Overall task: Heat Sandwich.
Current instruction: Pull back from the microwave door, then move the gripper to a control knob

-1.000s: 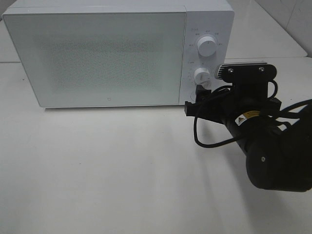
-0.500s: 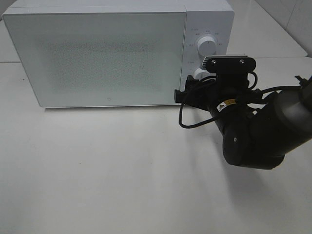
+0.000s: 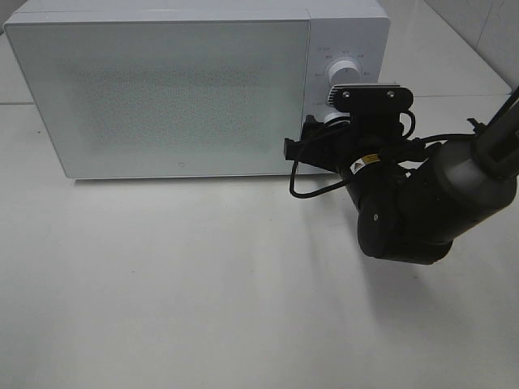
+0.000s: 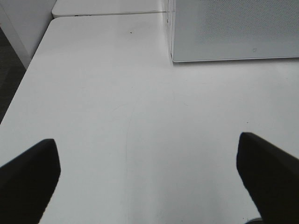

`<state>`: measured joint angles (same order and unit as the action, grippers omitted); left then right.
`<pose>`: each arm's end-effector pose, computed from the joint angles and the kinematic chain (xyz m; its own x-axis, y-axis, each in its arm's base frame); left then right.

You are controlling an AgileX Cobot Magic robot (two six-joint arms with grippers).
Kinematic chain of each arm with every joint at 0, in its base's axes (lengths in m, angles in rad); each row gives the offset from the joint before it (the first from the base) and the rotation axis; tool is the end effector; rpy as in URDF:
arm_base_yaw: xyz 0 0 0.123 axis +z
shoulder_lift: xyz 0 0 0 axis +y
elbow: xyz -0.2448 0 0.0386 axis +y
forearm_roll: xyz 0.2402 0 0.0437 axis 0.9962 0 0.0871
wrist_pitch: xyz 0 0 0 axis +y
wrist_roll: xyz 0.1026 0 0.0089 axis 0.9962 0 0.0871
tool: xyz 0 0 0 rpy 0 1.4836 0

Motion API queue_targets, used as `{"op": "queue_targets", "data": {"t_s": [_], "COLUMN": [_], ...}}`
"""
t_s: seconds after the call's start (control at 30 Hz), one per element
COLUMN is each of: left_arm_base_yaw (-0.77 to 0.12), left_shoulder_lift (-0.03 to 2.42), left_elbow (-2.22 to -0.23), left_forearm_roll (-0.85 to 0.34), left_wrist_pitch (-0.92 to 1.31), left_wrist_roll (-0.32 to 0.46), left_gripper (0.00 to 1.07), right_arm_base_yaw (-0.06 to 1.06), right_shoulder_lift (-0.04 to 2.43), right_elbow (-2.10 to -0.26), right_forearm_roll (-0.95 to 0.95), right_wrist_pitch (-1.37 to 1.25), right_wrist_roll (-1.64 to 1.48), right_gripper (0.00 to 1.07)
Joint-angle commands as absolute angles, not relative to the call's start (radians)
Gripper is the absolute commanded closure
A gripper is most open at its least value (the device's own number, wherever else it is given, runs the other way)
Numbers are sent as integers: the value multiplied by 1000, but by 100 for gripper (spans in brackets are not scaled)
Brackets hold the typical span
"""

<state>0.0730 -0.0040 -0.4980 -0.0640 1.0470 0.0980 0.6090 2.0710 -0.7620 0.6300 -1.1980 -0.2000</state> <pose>0.0372 -0.0030 0.2691 -0.4406 0.0338 -0.8971 0.0058 0.9994 0.0348 0.3123 0.1489 0.0898 -0.0850 0.0014 -0.9964 -0.0255 0.9997 0.0036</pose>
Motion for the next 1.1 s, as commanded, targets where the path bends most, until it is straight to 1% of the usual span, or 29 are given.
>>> {"op": "queue_targets", "data": {"t_s": [0.03,0.23,0.27,0.37,0.4,0.43,0.47,0.53,0.57,0.6,0.63,0.7,0.73,0.77,0.8,0.9,1.1], "left_arm_base_yaw": [79,79,79,79,79,79,79,79,79,79,79,79,79,79,79,79,79], "left_shoulder_lift": [-30,-30,-30,-30,-30,-30,-30,-30,-30,-30,-30,-30,-30,-30,-30,-30,-30], "left_elbow": [-495,-495,-495,-495,-495,-495,-495,-495,-495,-495,-495,-495,-495,-495,-495,-495,-495], "left_forearm_roll": [-70,-70,-70,-70,-70,-70,-70,-70,-70,-70,-70,-70,-70,-70,-70,-70,-70], "left_wrist_pitch": [1036,1036,1036,1036,1036,1036,1036,1036,1036,1036,1036,1036,1036,1036,1036,1036,1036], "left_wrist_roll": [92,92,92,92,92,92,92,92,92,92,92,92,92,92,92,92,92], "left_gripper": [10,10,10,10,10,10,10,10,10,10,10,10,10,10,10,10,10], "right_arm_base_yaw": [603,603,603,603,603,603,603,603,603,603,603,603,603,603,603,603,603], "right_shoulder_lift": [2066,2066,2066,2066,2066,2066,2066,2066,2066,2066,2066,2066,2066,2066,2066,2066,2066], "right_elbow": [-770,-770,-770,-770,-770,-770,-770,-770,-770,-770,-774,-776,-776,-781,-781,-781,-781], "right_forearm_roll": [615,615,615,615,615,615,615,615,615,615,615,615,615,616,615,616,617], "right_wrist_pitch": [-1190,-1175,-1173,-1173,-1173,-1173,-1173,-1174,-1174,-1174,-1174,-1174,-1174,-1173,-1174,-1174,-1174], "right_wrist_roll": [-212,-212,-212,-212,-212,-212,-212,-212,-212,-212,-212,-213,-213,-220,-222,-224,-224], "right_gripper": [32,34,35,44,44,47,55,63,63,68,77,85,85,91,93,96,95]}}
